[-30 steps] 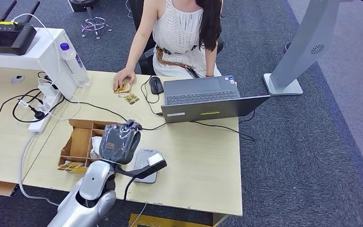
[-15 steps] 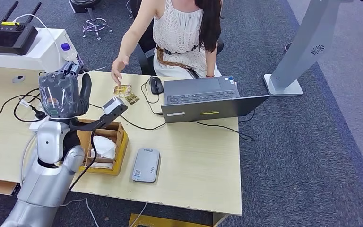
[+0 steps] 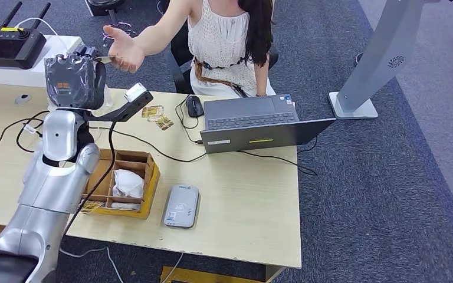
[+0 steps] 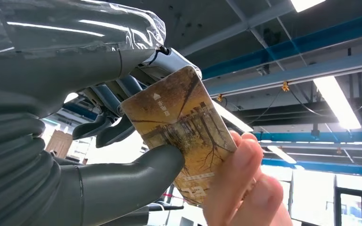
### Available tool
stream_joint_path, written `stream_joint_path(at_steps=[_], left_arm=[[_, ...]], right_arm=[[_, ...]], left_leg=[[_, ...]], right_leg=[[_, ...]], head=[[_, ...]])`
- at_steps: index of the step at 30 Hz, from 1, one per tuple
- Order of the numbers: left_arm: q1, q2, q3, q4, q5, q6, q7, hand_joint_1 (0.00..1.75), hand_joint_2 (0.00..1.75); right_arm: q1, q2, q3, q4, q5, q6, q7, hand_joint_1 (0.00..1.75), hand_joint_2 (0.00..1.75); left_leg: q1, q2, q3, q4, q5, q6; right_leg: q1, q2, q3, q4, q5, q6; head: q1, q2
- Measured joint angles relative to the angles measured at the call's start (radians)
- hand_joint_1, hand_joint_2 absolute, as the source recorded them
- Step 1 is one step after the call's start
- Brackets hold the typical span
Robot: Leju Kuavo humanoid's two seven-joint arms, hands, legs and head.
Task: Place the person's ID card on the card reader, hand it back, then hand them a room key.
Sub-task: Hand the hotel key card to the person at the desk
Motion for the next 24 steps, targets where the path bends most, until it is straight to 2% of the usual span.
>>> stream_joint_path(at_steps=[7, 11, 24], left_arm=[[-0.019, 0.000, 0.000, 0.052, 0.000, 0.006, -0.002, 1.75, 1.75], [-0.022, 0.000, 0.000, 0.069, 0.002, 0.007, -0.004, 0.00, 1.75], [0.010, 0.001, 0.000, 0.076, 0.049, 0.037, -0.027, 0.00, 1.75]], right_arm=[[0.000, -0.001, 0.000, 0.000, 0.000, 0.003, 0.000, 0.00, 1.75], [0.001, -0.001, 0.000, 0.000, -0.001, 0.003, 0.000, 0.00, 1.75], [0.003, -0.001, -0.002, 0.000, 0.000, 0.000, -0.002, 0.00, 1.75]], left_leg=[[0.000, 0.000, 0.000, 0.000, 0.000, 0.000], [0.000, 0.000, 0.000, 0.000, 0.000, 0.000], [0.000, 0.000, 0.000, 0.000, 0.000, 0.000]], right_leg=[[0.000, 0.000, 0.000, 0.000, 0.000, 0.000], [0.000, 0.000, 0.000, 0.000, 0.000, 0.000], [0.000, 0.000, 0.000, 0.000, 0.000, 0.000]], head=[[0.000, 0.000], [0.000, 0.000], [0.000, 0.000]])
